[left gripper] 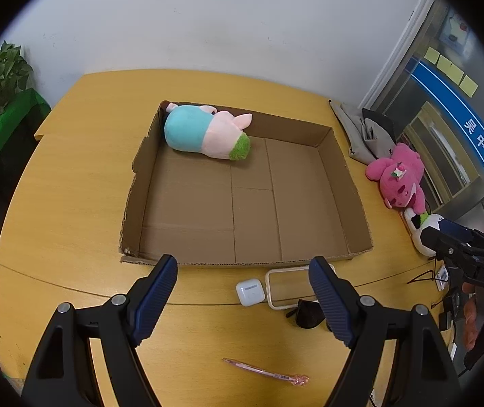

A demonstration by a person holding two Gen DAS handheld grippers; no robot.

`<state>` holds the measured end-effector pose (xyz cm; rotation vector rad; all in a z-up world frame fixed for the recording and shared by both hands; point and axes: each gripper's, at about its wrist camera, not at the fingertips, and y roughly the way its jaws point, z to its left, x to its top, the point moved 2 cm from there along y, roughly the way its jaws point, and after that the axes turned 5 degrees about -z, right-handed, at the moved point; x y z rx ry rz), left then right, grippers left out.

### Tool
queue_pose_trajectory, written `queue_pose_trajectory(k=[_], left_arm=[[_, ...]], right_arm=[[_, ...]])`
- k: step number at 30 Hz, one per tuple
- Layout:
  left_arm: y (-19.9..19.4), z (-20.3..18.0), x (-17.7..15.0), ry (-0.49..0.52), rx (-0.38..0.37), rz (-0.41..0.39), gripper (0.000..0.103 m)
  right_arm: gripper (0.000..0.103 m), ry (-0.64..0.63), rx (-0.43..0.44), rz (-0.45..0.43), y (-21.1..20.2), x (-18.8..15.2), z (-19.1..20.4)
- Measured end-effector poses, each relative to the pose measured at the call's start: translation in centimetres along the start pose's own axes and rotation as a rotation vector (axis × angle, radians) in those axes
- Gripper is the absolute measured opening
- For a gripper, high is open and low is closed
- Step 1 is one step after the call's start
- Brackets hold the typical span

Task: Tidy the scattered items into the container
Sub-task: 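Open the left gripper and withdraw it from the box, then lower the left gripper onto the pink pen and close on it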

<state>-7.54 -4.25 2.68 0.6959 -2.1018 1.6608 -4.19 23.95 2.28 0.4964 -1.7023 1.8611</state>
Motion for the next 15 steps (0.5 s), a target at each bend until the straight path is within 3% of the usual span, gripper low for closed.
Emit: queue_pose_trajectory(k=[6, 15], left_arm=[[1.2, -0.1, -2.8, -0.045, -0.007, 0.075, 0.08], [7.6, 1.5, -12.5, -0.257, 0.02, 0.352, 0.079]], right_arm=[[0.103, -0.039, 0.039, 0.024, 0.0, -2.7, 0.0], [0.102, -0.125, 0.156, 0.283, 5.8, -15.3, 1.5]])
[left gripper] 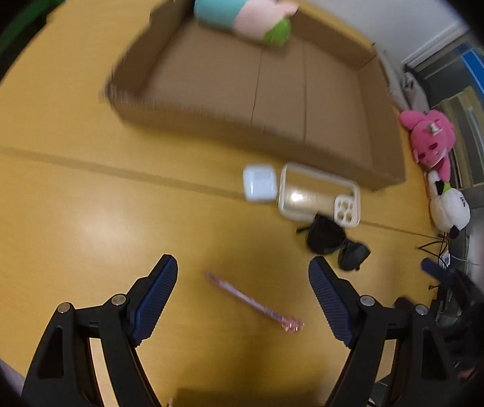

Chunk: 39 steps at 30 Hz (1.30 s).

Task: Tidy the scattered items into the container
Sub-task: 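Lower the left gripper onto the pink pen and close on it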

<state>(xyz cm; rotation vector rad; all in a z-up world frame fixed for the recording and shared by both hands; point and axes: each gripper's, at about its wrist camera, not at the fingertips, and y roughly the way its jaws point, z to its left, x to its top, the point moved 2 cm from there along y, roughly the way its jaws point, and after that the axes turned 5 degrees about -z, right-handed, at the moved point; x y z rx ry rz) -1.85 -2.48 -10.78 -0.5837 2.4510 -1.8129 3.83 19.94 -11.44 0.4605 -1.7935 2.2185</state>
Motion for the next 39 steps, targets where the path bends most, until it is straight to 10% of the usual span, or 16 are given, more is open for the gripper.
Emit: queue_pose_trajectory(k=[10, 25, 29, 34, 39], left_arm=[[8.1, 1.2, -4.5, -0.185, -0.001, 0.147, 0.077], [10.6, 2.3, -6.6, -0.366, -0.053, 0.14, 0.06], [11.3, 2.7, -6.9, -0.398, -0.077, 0.177, 0.018], [12.2, 1.6, -7.2, -0.393, -0.12, 0.2, 0.013], [12.8, 0.8, -7.1, -0.372, -0.15, 0.21, 0.01]], right_arm=[[0.098, -0.233, 0.124, 0.118, 7.0, -6.4, 5.9], [0.079, -0.371, 0.095, 0.104, 10.9, -7.6, 7.3], [0.064, -0.37, 0.065, 0.102, 10.6, -7.8, 7.1], [0.024, -0.353, 0.048, 0.111, 10.2, -7.6, 6.4], [0.02, -0.309, 0.076, 0.139, 10.1, -8.0, 6.4]])
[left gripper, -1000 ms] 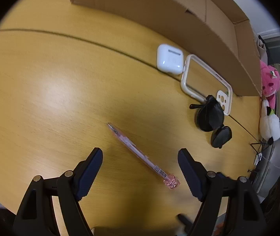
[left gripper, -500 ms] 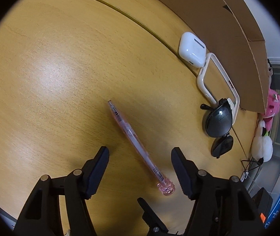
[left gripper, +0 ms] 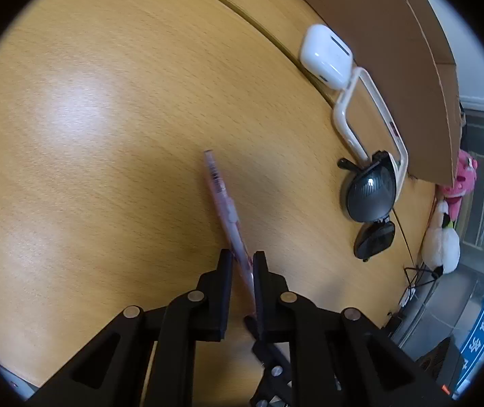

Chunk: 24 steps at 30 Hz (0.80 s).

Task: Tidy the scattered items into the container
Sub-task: 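Lower the left gripper onto the pink pen and close on it, then lift the pink pen with the left gripper and lower it into the box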

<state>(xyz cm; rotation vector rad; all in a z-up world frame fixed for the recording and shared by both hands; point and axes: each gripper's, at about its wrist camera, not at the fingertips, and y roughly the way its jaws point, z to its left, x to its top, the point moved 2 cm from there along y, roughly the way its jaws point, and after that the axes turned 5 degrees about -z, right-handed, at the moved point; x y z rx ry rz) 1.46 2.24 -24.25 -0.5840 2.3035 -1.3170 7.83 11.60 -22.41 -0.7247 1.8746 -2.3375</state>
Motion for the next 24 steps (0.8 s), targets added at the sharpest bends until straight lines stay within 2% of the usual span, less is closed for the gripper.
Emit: queue_pose_trajectory(k=[5, 7, 14, 17, 21, 24], left_arm=[[-0.9, -1.2, -0.5, 0.058, -0.025, -0.001, 0.008], [-2.4, -2.2, -0.3, 0.098, -0.032, -0.007, 0.008], [-11.3, -7.4, 2.3, 0.26, -0.079, -0.115, 0.008], [-15.2, -10.0, 3.7, 0.324, -0.102, -0.164, 0.008], [-20.4, -14.0, 4.9, 0.411, -0.149, -0.227, 0.008], [-23.4, -17.5, 5.6, 0.481, -0.173, -0.264, 0.007]], right_arm=[[0.019, 0.123, 0.049, -0.035, -1.4, 0.0, -0.4], [0.013, 0.15, 0.058, -0.069, -2.9, 0.8, -0.2], [0.01, 0.302, 0.077, -0.226, -9.0, 6.1, -2.0], [0.01, 0.332, 0.072, -0.309, -12.1, 8.9, -3.2], [0.01, 0.369, 0.061, -0.417, -15.1, 12.6, -1.5], [0.01, 0.38, 0.042, -0.48, -18.7, 14.1, -2.9]])
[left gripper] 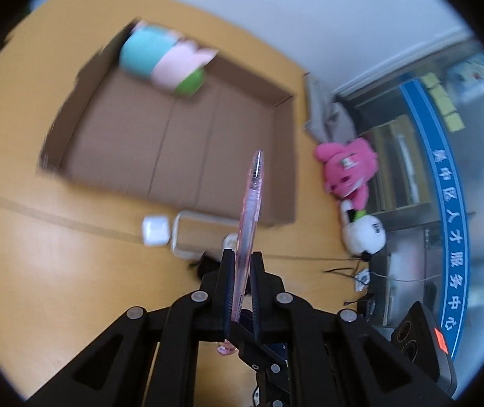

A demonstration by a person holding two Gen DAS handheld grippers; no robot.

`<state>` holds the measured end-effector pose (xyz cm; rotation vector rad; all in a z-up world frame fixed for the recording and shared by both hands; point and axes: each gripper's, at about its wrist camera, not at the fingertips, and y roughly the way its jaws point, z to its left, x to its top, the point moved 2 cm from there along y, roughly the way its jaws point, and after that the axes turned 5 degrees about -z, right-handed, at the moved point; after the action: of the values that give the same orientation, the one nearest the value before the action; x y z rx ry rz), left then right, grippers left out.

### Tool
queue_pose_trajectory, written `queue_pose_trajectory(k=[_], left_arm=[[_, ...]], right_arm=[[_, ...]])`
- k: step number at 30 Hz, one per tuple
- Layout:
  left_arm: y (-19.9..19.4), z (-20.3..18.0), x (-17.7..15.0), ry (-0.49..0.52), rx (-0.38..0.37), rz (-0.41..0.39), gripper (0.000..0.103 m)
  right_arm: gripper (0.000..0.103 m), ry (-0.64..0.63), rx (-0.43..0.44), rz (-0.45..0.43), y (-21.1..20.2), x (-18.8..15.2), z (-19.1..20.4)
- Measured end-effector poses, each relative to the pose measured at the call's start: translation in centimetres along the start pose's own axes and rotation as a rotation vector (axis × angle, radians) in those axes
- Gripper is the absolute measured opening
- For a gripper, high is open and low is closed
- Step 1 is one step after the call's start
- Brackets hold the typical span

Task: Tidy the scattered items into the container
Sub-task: 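Lift the pink pen with the left gripper and lower it into the box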

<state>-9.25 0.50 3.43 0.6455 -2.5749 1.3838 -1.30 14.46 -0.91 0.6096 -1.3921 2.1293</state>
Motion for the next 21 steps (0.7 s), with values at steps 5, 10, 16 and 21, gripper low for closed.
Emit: queue_pose_trajectory(k=[5, 10, 16, 21], left_arm=[[-1.9, -3.8, 5.2, 0.088, -0.039, -0.046, 0.007], [-1.5, -6.8, 10.3, 0.152, -0.058, -0.058, 0.007], [1.4, -8.6, 15.8, 0.196, -0.06, -0.036, 0.007], [5.9, -9.0, 19.6, 0.219, -0.045, 0.002, 0.007]], right_arm=[[0.01, 0.02, -0.011, -0.08, -1.7, 3.7, 0.7], [0.01, 0.034, -0.029, -0.11, -2.3, 8.9, 0.2], [0.01, 0.073, -0.029, -0.107, -1.1, 13.7, -2.1], [0.01, 0.129, -0.024, -0.074, 1.4, 16.6, -5.0]])
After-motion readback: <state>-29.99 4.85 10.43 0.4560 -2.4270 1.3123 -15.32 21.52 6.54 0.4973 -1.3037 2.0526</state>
